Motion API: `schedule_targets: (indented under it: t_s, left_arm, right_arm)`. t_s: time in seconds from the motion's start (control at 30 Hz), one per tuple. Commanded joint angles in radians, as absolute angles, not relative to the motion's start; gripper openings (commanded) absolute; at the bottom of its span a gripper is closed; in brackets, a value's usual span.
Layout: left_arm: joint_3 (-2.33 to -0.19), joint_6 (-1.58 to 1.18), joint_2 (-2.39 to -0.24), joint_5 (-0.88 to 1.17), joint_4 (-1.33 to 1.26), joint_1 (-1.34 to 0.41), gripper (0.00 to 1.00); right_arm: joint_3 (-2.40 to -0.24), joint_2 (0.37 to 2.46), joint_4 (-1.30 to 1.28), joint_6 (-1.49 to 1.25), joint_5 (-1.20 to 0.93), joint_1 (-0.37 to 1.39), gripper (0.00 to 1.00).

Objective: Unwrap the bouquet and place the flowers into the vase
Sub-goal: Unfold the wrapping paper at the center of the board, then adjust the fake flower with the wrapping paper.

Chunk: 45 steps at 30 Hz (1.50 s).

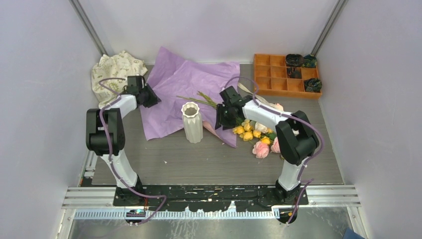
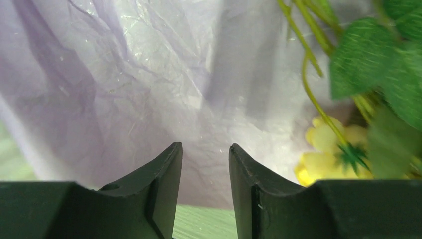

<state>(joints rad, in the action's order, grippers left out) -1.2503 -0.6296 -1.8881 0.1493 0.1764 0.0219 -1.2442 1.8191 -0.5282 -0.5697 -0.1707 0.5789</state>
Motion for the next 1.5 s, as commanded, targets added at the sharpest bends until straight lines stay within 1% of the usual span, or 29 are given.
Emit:
schedule_targets:
  t_s: [0.0,0.07,0.13,0.27,0.43,0.53,0.6,0.7,0.83,1.07,1.33,1.47]
  left_arm:
    - [-1.136,-0.659,-1.744,0.253,0.018,0.021,0.27]
    - [-1.13,-0.63,-1.688,0.258,0.044,0.014,0.27]
    - [-1.14,-0.606,-1.62,0.237,0.101,0.009,0.27]
    - [-1.145,-0.568,-1.428,0.17,0.179,-0.035,0.27]
    - [-1.169,-0.513,-1.166,0.063,0.288,-0.108,0.34]
    - [-1.169,-0.508,-1.062,0.047,0.332,-0.15,0.38]
    - [-1.178,-0.504,-1.021,0.045,0.37,-0.177,0.39]
    - [-1.189,-0.494,-0.987,0.049,0.411,-0.221,0.4]
    - [-1.187,-0.482,-0.96,0.046,0.43,-0.261,0.4]
    - [-1.193,-0.476,-0.942,0.054,0.452,-0.269,0.41]
    - [-1.165,-0.47,-0.947,0.05,0.453,-0.27,0.41]
    - [-1.167,-0.472,-0.95,0.055,0.457,-0.272,0.41]
  right_arm:
    - [-1.282,1.668,-0.613,-0.524,-0.014,0.582,0.47]
    - [-1.29,1.626,-0.644,-0.52,0.06,0.582,0.48]
    - [-1.293,1.589,-0.674,-0.524,0.131,0.578,0.52]
    - [-1.292,1.546,-0.747,-0.524,0.258,0.536,0.56]
    - [-1.285,1.537,-0.795,-0.526,0.23,0.429,0.56]
    - [-1.302,1.548,-0.826,-0.513,0.244,0.425,0.56]
    - [-1.306,1.56,-0.84,-0.509,0.231,0.425,0.57]
    - [-1.302,1.587,-0.867,-0.508,0.247,0.425,0.58]
    - [-1.268,1.619,-0.872,-0.511,0.294,0.423,0.64]
    - [-1.262,1.749,-0.848,-0.498,0.289,0.386,0.64]
    - [-1.405,1.864,-0.863,-0.482,0.31,0.228,0.64]
    - [-1.456,1.814,-0.849,-0.491,0.309,0.214,0.63]
